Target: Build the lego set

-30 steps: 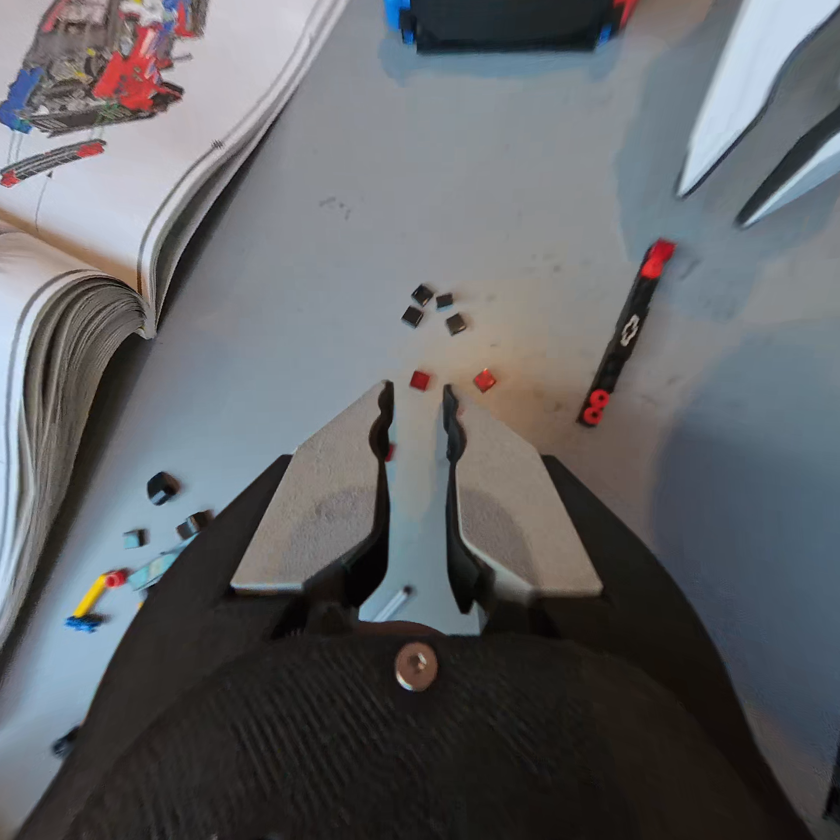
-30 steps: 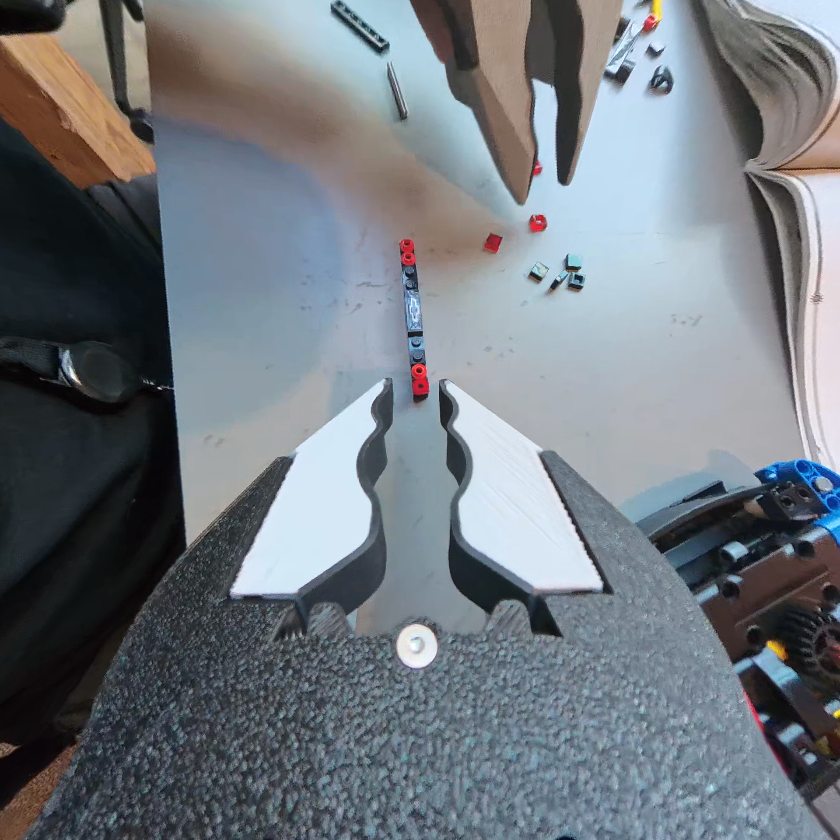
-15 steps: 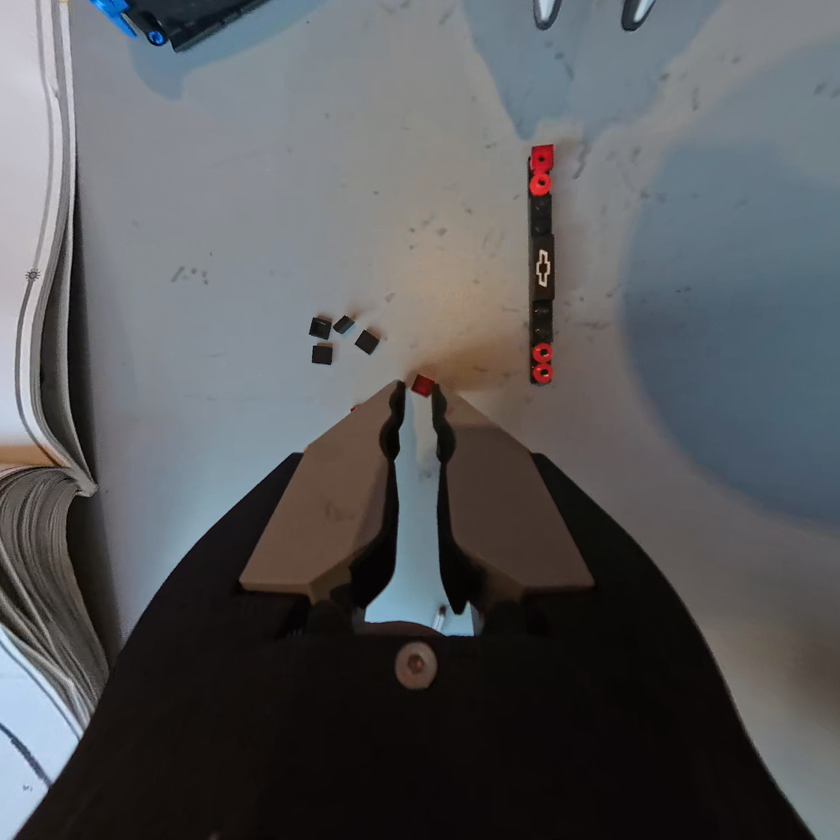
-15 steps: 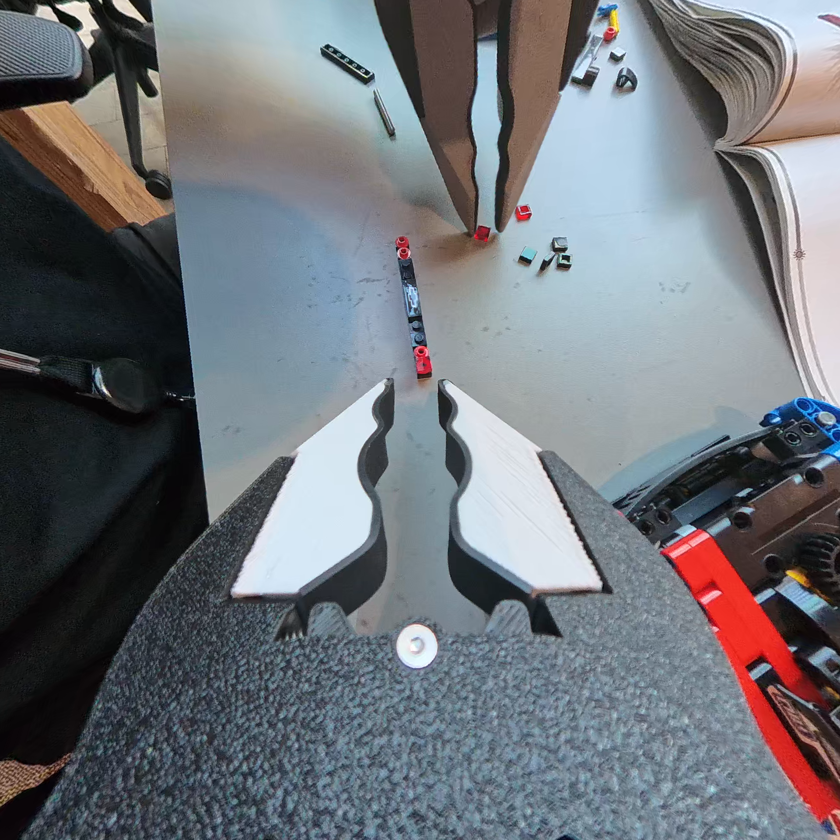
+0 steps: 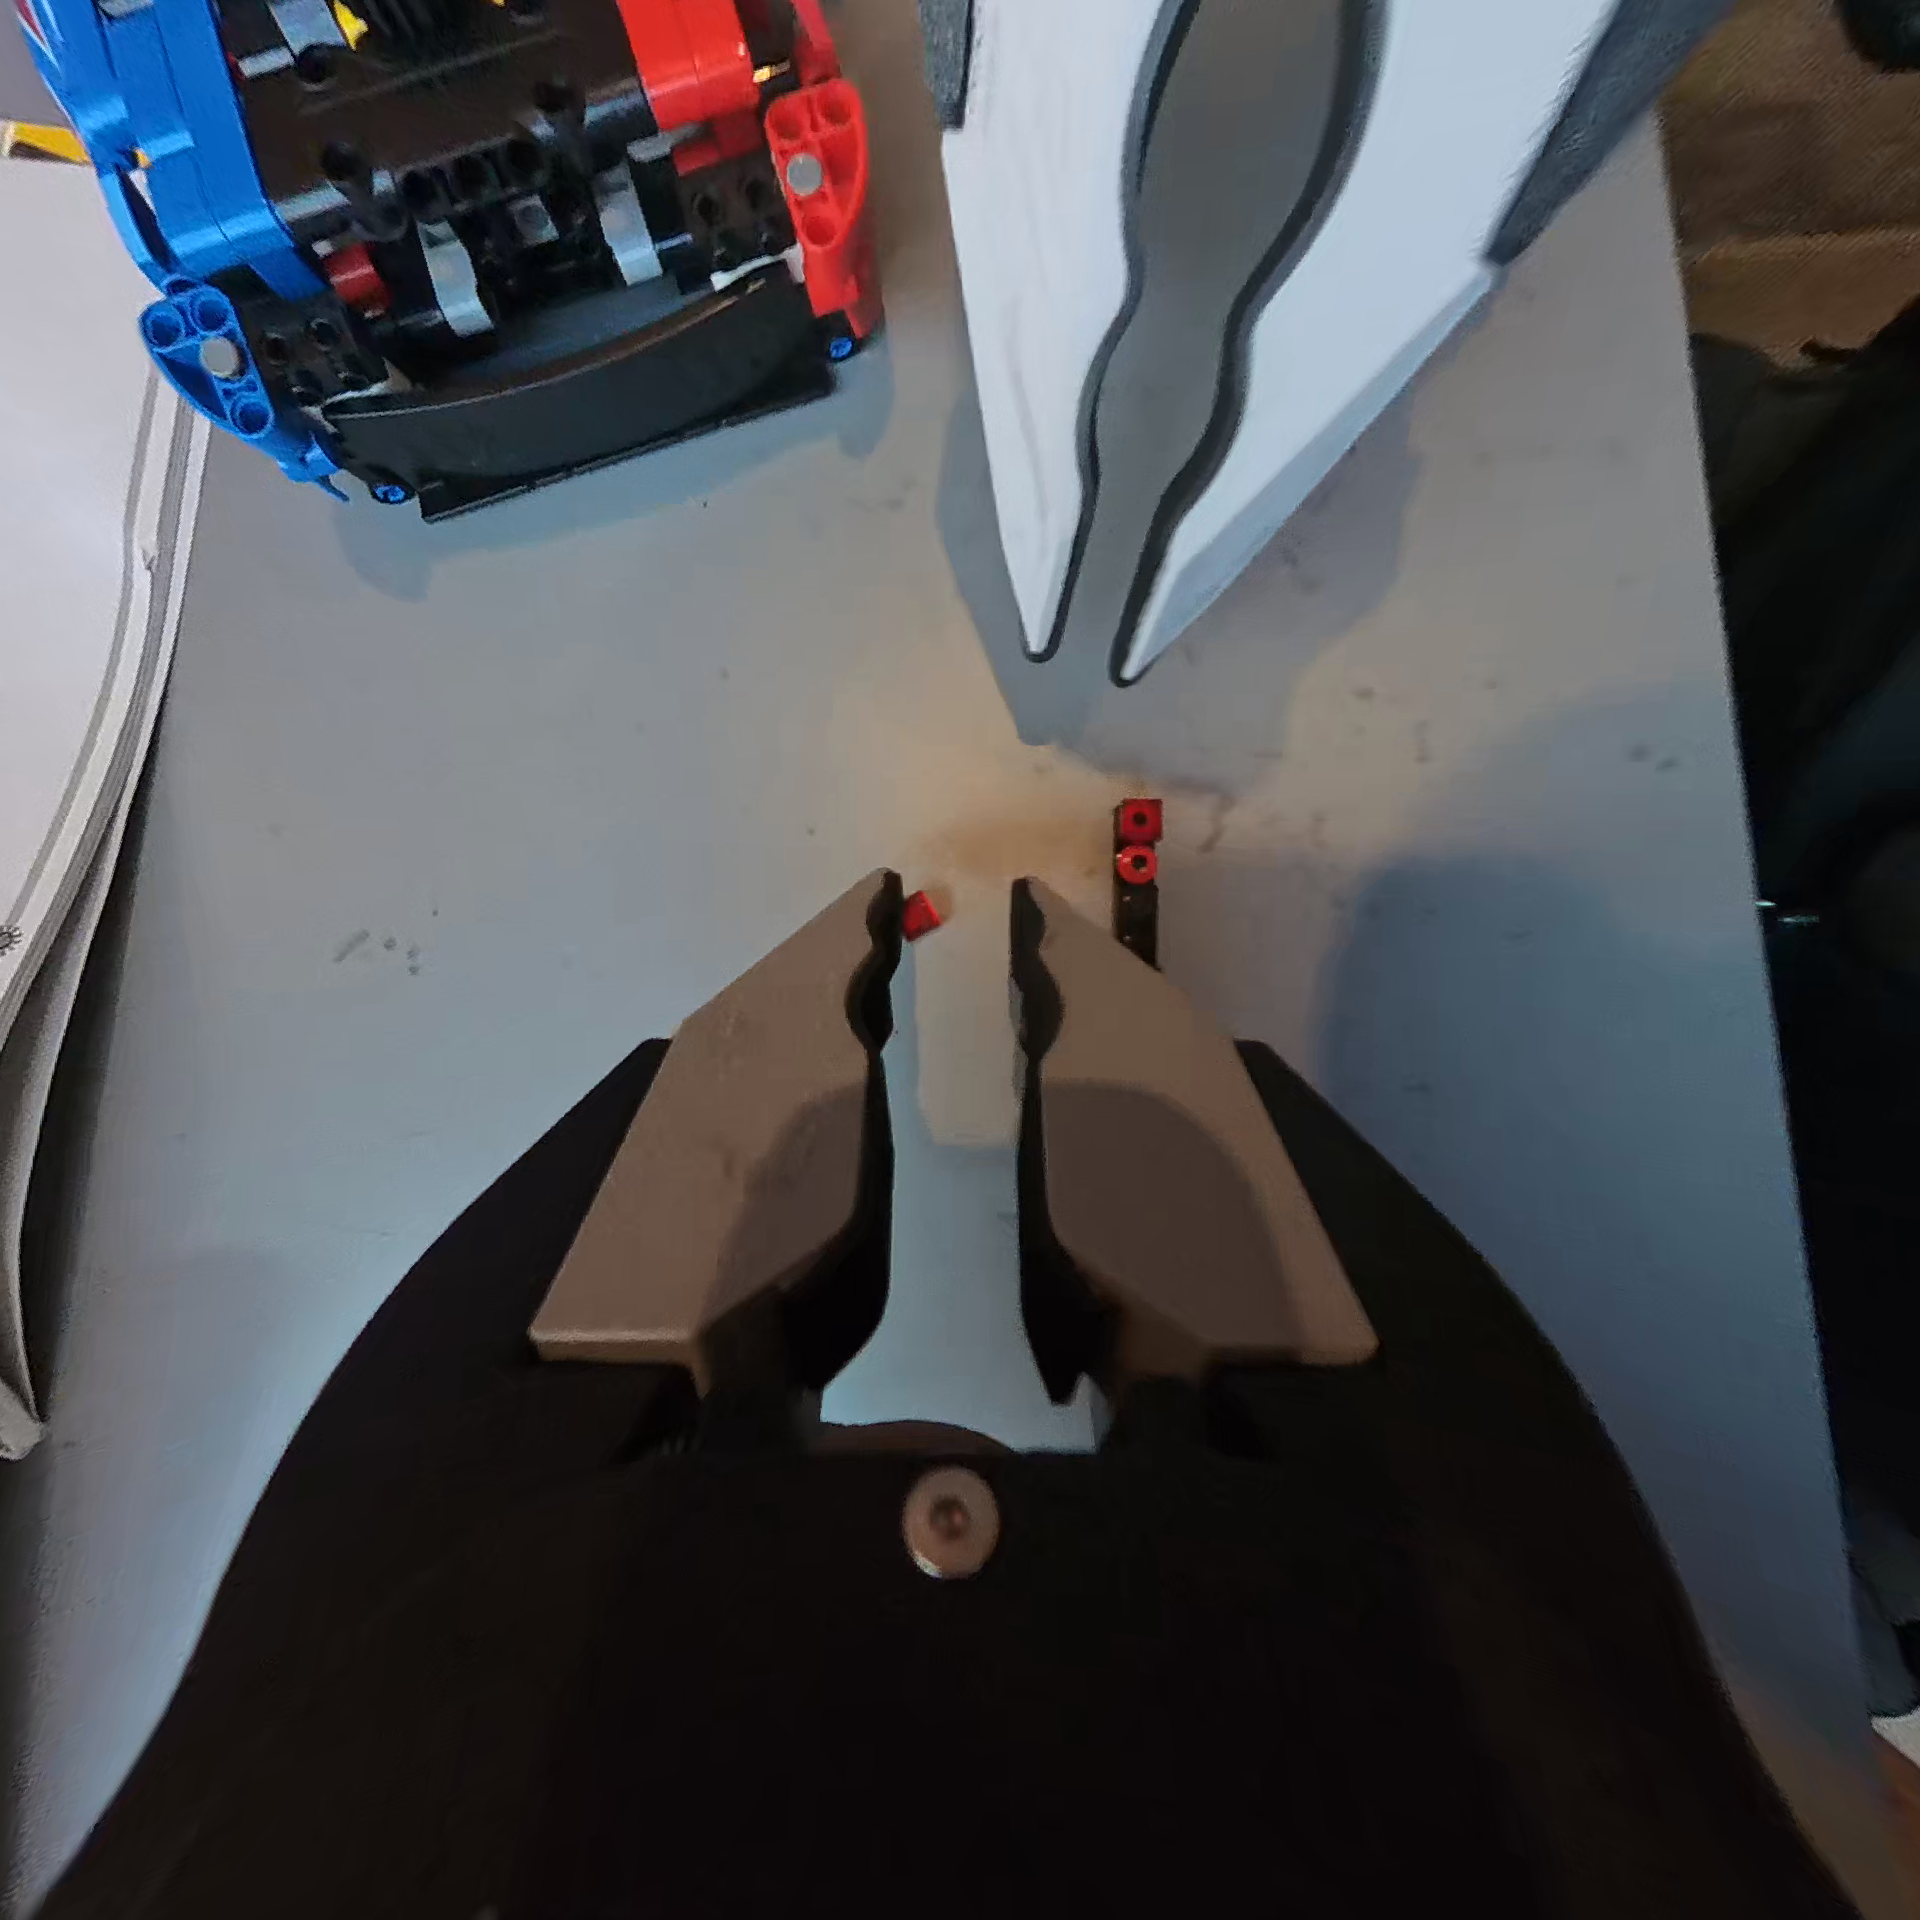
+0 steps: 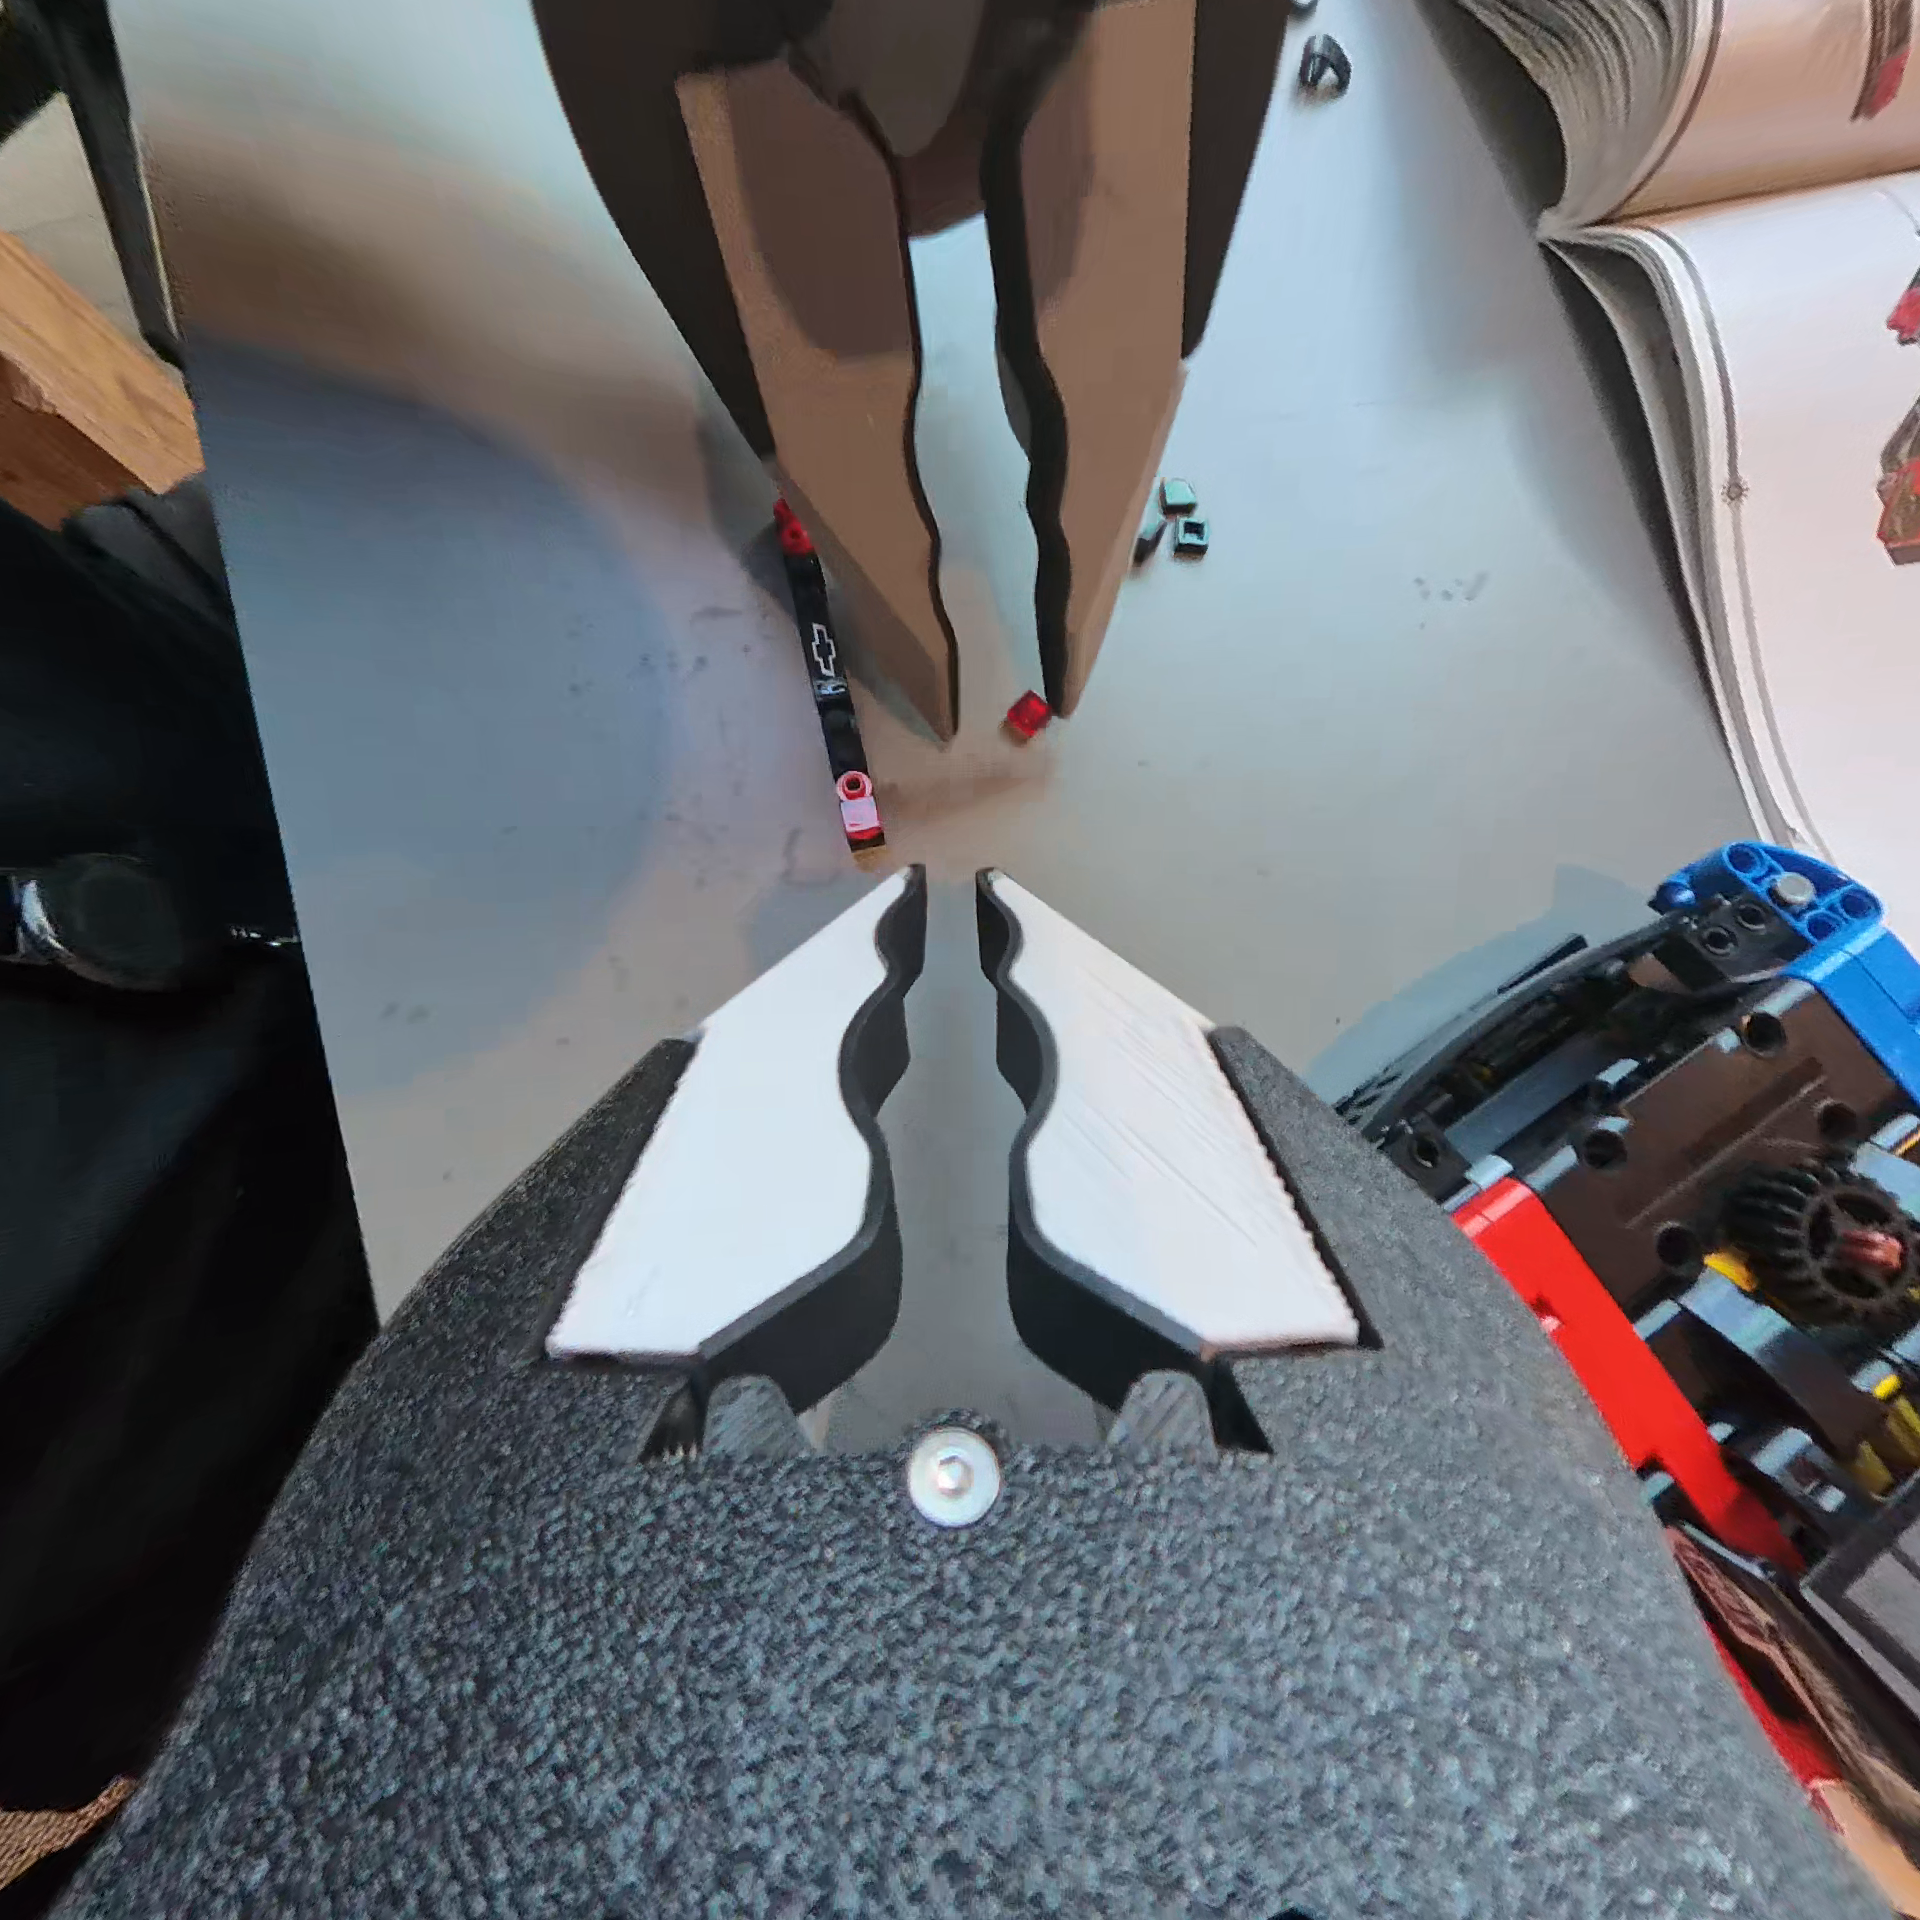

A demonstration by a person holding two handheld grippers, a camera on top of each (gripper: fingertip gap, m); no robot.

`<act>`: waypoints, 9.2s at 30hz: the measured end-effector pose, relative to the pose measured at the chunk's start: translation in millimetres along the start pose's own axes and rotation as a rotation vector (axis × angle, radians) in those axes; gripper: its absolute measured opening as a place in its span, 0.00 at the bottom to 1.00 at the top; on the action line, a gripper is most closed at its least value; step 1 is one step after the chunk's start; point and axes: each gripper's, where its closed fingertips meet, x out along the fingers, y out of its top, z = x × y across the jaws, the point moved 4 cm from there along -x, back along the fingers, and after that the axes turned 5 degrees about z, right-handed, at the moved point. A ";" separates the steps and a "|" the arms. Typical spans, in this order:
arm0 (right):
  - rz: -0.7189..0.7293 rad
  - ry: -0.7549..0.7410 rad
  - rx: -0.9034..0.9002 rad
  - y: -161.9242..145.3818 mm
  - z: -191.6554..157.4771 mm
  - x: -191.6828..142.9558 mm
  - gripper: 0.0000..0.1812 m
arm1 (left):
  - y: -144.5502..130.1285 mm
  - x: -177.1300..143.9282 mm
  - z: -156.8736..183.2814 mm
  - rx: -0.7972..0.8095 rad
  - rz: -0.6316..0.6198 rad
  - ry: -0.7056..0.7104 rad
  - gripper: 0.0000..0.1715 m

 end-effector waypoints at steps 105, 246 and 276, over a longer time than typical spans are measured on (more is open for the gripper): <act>-0.251 0.161 -0.379 16.6 -19.5 33.5 0.03 | -29.4 -9.6 34.8 -0.078 0.183 -0.011 0.03; 0.222 0.061 -0.263 37.4 -42.3 -5.4 0.04 | 18.5 -43.3 62.2 0.087 0.508 0.084 0.03; 0.411 0.130 0.103 45.9 -33.6 -19.7 0.02 | 22.0 -44.3 58.9 0.139 0.632 0.223 0.03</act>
